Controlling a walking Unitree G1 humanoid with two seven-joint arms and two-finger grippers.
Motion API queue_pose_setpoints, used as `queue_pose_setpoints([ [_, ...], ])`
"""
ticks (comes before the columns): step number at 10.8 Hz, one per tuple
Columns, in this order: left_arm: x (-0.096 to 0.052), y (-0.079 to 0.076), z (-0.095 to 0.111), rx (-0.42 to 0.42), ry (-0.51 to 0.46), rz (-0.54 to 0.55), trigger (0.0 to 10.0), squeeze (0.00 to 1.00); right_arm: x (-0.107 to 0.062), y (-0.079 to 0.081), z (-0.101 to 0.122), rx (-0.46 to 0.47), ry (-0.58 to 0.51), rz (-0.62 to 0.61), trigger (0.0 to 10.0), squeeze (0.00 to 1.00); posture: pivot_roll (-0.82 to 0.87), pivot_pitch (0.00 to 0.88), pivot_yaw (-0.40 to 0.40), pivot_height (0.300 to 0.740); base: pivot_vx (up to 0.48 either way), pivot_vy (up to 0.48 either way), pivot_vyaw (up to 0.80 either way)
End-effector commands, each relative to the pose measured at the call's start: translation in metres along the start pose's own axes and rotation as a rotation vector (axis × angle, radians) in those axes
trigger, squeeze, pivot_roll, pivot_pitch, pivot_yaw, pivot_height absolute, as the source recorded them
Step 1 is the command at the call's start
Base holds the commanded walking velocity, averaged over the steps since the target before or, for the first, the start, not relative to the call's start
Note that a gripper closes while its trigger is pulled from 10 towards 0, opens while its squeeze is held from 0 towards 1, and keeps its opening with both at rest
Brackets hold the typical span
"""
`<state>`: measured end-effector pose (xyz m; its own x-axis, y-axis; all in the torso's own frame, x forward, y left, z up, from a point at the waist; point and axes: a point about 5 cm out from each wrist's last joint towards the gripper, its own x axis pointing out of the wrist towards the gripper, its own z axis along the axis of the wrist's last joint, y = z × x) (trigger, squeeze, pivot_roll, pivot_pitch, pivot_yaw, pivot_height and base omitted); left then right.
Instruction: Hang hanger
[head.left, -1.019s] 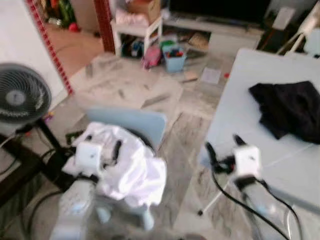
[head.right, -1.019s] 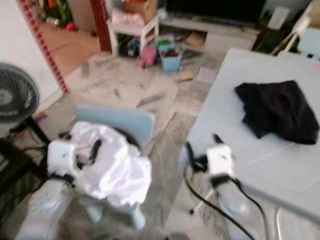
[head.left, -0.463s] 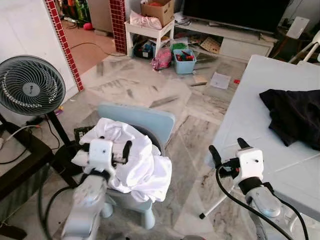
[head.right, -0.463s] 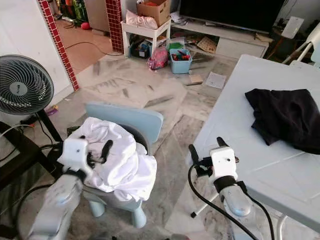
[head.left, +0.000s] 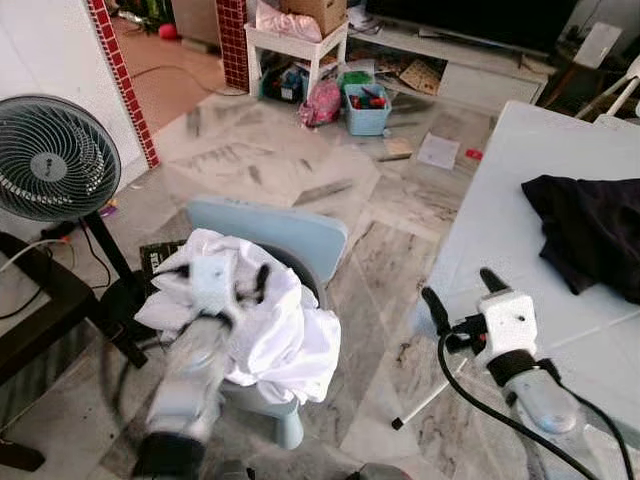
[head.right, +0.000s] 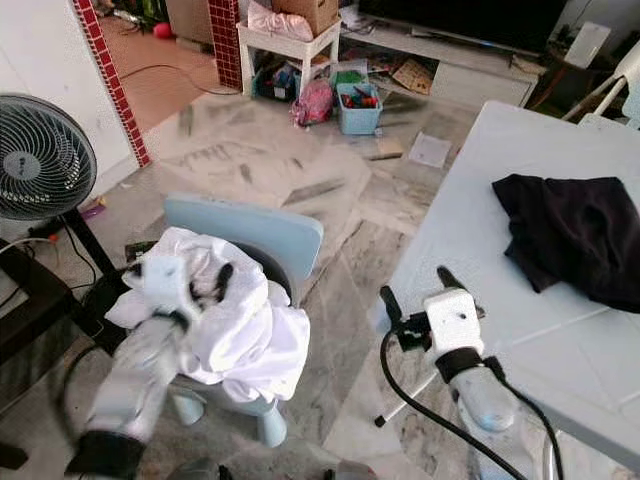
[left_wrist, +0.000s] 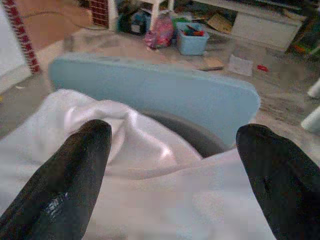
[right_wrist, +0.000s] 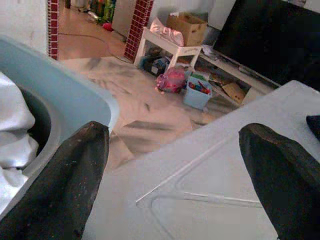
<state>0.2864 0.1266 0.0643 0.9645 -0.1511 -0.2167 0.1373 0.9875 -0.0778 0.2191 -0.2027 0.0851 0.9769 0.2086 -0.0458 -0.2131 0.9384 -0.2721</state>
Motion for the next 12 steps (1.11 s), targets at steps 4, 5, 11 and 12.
queue_pose_setpoints([
  [4, 0.009, -0.024, -0.005, 0.004, 0.083, -0.075, 10.0, 0.0, -0.001, 0.003, 0.002, -0.027, 0.009, 0.033, 10.0, 0.0, -0.11, 0.02, -0.063, 0.74, 0.0, 0.0, 0.0],
  [5, 0.001, -0.024, -0.016, -0.007, 0.139, -0.056, 10.0, 0.0, 0.001, 0.005, 0.001, -0.026, 0.008, 0.036, 10.0, 0.0, -0.1, 0.018, -0.06, 0.74, 0.0, 0.0, 0.0],
  [11, 0.01, -0.028, -0.02, -0.04, 0.229, -0.054, 10.0, 0.0, 0.011, 0.013, 0.001, -0.015, -0.001, 0.073, 10.0, 0.0, -0.07, 0.008, -0.064, 0.74, 0.0, 0.0, 0.0],
  [12, 0.012, -0.032, -0.02, -0.049, 0.235, -0.066, 10.0, 0.0, 0.012, 0.013, 0.001, -0.015, -0.004, 0.072, 10.0, 0.0, -0.08, 0.003, -0.06, 0.74, 0.0, 0.0, 0.0],
])
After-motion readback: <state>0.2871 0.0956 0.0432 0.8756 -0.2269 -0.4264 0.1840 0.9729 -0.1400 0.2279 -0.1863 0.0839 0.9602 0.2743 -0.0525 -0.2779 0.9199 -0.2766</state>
